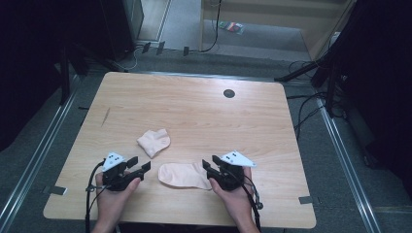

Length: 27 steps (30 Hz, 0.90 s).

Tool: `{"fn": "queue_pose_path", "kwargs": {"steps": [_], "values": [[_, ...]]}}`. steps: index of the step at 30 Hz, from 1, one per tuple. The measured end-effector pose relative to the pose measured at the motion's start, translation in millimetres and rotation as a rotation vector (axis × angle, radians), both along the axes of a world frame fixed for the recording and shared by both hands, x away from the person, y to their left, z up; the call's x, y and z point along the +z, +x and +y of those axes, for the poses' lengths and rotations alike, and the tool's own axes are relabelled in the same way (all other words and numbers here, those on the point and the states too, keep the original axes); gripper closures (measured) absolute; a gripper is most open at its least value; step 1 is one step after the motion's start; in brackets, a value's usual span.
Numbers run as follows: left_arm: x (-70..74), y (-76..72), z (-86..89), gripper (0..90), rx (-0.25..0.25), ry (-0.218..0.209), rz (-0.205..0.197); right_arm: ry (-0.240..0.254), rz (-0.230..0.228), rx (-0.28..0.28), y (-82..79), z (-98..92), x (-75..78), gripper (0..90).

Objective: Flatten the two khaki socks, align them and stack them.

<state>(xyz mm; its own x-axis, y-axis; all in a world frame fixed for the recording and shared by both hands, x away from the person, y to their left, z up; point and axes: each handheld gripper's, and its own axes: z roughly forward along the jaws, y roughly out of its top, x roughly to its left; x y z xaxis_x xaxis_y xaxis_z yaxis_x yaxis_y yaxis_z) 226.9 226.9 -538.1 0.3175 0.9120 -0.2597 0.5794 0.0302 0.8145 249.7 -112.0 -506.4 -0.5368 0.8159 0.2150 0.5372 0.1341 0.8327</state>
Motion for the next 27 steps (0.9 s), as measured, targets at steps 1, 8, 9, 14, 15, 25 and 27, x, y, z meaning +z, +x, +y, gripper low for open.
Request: {"fn": "queue_pose_path", "kwargs": {"steps": [1, 8, 9, 14, 15, 25, 27], "values": [[0.0, 0.0, 0.0, 41.4, 0.000, 0.000, 0.000, 0.000, 0.000, 0.000, 0.0, 0.0, 0.0, 57.5], [-2.8, 10.6, 34.1, 37.7, 0.069, 0.006, -0.046, -0.034, -0.052, 0.077, 22.5, 39.9, 14.0, 54.5], [-3.2, 11.5, 38.4, 37.3, 0.078, 0.001, -0.048, -0.035, -0.045, 0.093, 25.7, 46.7, 14.7, 53.7], [-4.1, 13.0, 58.8, 37.1, 0.145, -0.001, -0.057, -0.064, -0.033, 0.154, 39.8, 81.0, 14.4, 51.6], [-4.0, 12.8, 62.4, 37.3, 0.158, 0.001, -0.058, -0.075, -0.028, 0.159, 43.0, 87.8, 13.6, 51.4], [-10.9, 14.2, 68.9, 38.0, 0.187, 0.005, -0.050, -0.162, 0.008, 0.219, 68.4, 147.1, 1.9, 48.9], [-11.7, 14.4, 67.1, 38.1, 0.180, 0.021, -0.050, -0.163, 0.019, 0.227, 72.0, 155.2, -0.7, 50.7]]}}
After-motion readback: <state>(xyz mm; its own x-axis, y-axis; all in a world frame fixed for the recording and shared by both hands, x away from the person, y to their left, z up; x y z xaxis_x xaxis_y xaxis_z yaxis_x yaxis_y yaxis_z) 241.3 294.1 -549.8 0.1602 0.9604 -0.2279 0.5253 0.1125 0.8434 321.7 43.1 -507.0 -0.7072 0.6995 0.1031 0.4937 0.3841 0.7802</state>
